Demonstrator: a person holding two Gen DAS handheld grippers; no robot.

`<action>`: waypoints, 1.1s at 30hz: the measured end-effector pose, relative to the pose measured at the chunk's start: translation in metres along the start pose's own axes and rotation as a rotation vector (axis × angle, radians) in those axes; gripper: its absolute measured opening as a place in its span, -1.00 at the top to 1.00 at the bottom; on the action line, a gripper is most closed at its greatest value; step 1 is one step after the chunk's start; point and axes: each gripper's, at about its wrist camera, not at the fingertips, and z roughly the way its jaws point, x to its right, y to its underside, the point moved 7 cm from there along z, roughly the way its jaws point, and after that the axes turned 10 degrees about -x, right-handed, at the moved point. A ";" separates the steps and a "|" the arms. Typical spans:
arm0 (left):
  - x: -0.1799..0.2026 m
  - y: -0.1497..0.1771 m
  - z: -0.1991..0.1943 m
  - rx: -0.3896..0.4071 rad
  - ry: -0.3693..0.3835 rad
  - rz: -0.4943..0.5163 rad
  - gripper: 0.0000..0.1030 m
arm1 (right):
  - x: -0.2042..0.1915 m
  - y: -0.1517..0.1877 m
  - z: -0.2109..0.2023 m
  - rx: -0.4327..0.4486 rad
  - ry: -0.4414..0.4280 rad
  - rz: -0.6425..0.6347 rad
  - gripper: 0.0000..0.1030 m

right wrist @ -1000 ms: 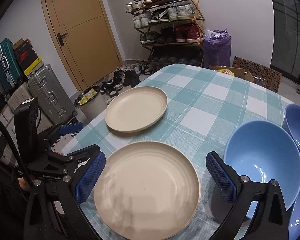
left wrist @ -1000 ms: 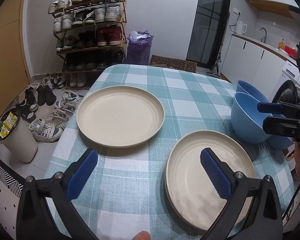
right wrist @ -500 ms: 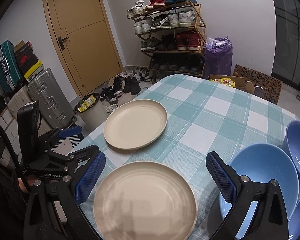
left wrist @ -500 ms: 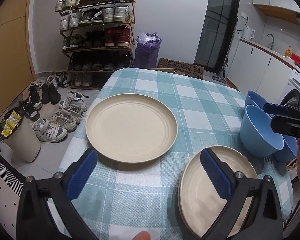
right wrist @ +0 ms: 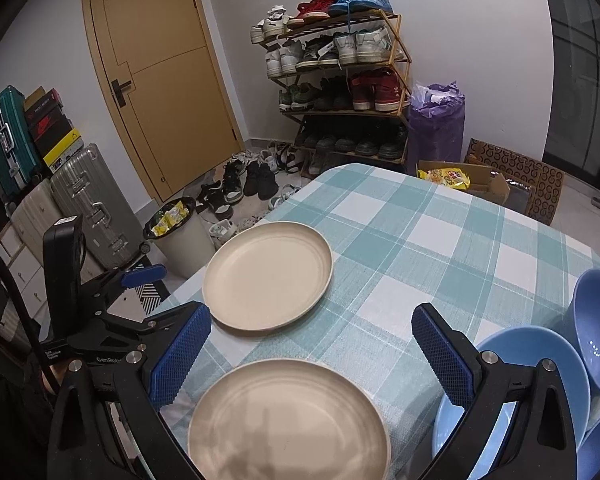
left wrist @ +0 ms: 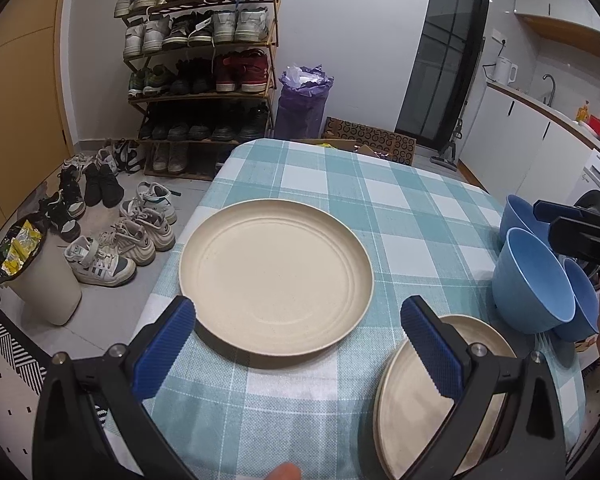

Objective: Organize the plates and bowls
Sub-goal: 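Withdraw both tools and move them toward the remaining cream plate, then bring both grippers down to the rim of the remaining cream plate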

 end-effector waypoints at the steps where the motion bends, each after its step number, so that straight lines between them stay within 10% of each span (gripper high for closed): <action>1: -0.002 -0.002 0.001 0.000 -0.002 -0.002 -1.00 | 0.000 -0.002 0.002 -0.002 0.003 0.000 -0.99; 33: -0.057 -0.024 0.042 -0.059 -0.050 -0.103 -1.00 | 0.014 -0.041 0.079 -0.106 0.003 0.045 -0.99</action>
